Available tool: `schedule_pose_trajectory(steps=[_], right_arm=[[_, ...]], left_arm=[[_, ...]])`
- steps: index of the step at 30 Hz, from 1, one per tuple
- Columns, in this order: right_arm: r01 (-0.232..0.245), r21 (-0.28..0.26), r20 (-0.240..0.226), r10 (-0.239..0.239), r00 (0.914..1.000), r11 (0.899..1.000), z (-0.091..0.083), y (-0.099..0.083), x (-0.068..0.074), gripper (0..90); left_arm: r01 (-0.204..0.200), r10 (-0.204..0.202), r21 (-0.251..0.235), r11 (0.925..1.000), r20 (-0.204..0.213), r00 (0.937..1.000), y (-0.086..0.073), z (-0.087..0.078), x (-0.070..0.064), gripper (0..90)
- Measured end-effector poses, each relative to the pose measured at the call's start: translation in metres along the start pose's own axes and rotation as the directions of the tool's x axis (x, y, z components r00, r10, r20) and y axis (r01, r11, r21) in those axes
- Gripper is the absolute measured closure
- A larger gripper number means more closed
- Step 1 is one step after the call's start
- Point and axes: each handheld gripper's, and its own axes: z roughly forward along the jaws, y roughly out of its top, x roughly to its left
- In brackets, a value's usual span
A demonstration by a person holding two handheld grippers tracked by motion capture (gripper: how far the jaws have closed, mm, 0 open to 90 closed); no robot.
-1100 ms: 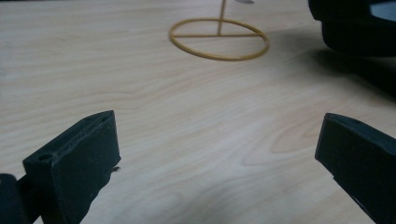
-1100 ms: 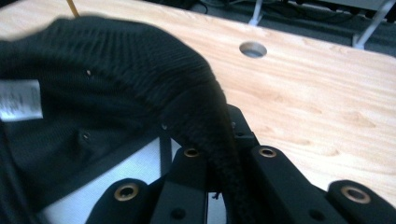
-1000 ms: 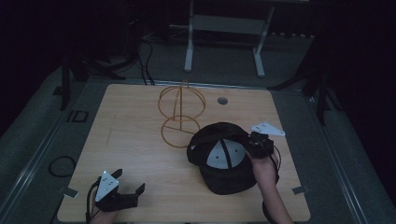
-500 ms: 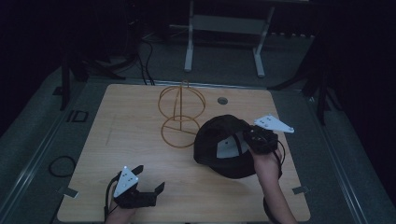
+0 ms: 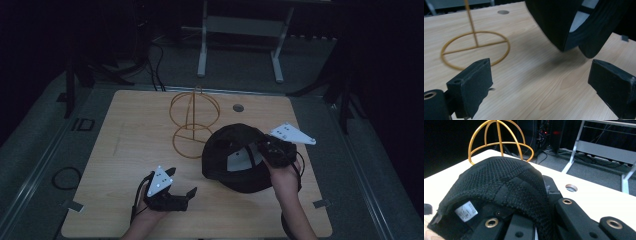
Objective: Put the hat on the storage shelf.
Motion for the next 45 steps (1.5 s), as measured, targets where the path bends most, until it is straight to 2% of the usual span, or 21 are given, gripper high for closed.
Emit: schedule_pose_trajectory(steps=[6,8,13,16,18,24,25,26,27,28,31,32,34,38,45], right_arm=[[0.005,-0.01,-0.015,-0.006,0.9999,1.0,-0.001,0.0,0.004,88.5],[0.006,-0.015,-0.025,-0.006,0.9997,1.0,-0.002,0.001,0.006,88.5],[-0.002,-0.027,-0.045,0.001,0.999,1.0,-0.005,0.001,0.008,88.5],[0.0,-0.028,-0.055,-0.002,0.9985,1.0,-0.006,0.0,0.009,88.5],[0.001,-0.028,-0.065,-0.003,0.9979,1.0,-0.007,-0.001,0.01,88.5],[0.011,-0.028,-0.073,-0.013,0.9973,1.0,-0.009,-0.004,0.011,88.5],[0.008,-0.027,-0.072,-0.01,0.9974,1.0,-0.01,-0.004,0.01,88.5],[0.011,-0.028,-0.069,-0.013,0.9975,1.0,-0.01,-0.005,0.01,88.5],[0.01,-0.029,-0.066,-0.012,0.9977,1.0,-0.011,-0.005,0.009,88.5],[0.012,-0.027,-0.067,-0.013,0.9977,1.0,-0.011,-0.006,0.009,88.5],[0.013,-0.022,-0.069,-0.014,0.9975,1.0,-0.013,-0.008,0.009,88.5],[0.013,-0.024,-0.069,-0.014,0.9975,1.0,-0.013,-0.01,0.009,88.4],[0.013,-0.022,-0.069,-0.015,0.9975,1.0,-0.015,-0.012,0.009,88.4],[0.011,-0.018,-0.072,-0.012,0.9973,1.0,-0.019,-0.019,0.009,88.4],[0.008,-0.025,-0.083,-0.01,0.9965,1.0,-0.028,-0.034,0.01,88.2]], left_arm=[[0.002,-0.002,-0.021,0.9998,0.025,0.9997,0.012,0.016,-0.009,10.4],[0.001,0.0,-0.031,0.9995,0.032,0.9995,0.016,0.021,-0.011,14.5],[0.001,-0.001,-0.034,0.9994,0.028,0.9996,0.024,0.032,-0.015,15.5],[0.0,0.001,-0.05,0.9988,0.019,0.9998,0.029,0.038,-0.016,20.7],[0.013,-0.012,-0.061,0.9981,0.021,0.9997,0.033,0.041,-0.015,23.8],[0.031,-0.033,-0.102,0.9943,-0.015,0.9994,0.043,0.046,-0.016,45.3],[0.037,-0.039,-0.106,0.9937,-0.017,0.9991,0.044,0.047,-0.016,52.7],[0.038,-0.043,-0.111,0.9931,-0.046,0.998,0.045,0.047,-0.016,55.8],[0.038,-0.045,-0.112,0.9929,-0.06,0.9972,0.045,0.047,-0.017,64.2],[0.03,-0.039,-0.117,0.9927,-0.078,0.9962,0.046,0.047,-0.017,68.4],[0.025,-0.039,-0.126,0.9917,-0.111,0.993,0.05,0.046,-0.018,83.9],[0.028,-0.042,-0.126,0.9916,-0.107,0.9933,0.051,0.045,-0.018,86.7],[0.047,-0.06,-0.128,0.9906,-0.096,0.9936,0.054,0.045,-0.017,87.9],[0.015,-0.032,-0.127,0.9918,-0.128,0.9912,0.06,0.042,-0.017,88.4],[-0.006,-0.018,-0.162,0.9868,-0.144,0.9895,0.073,0.032,-0.017,88.9]])
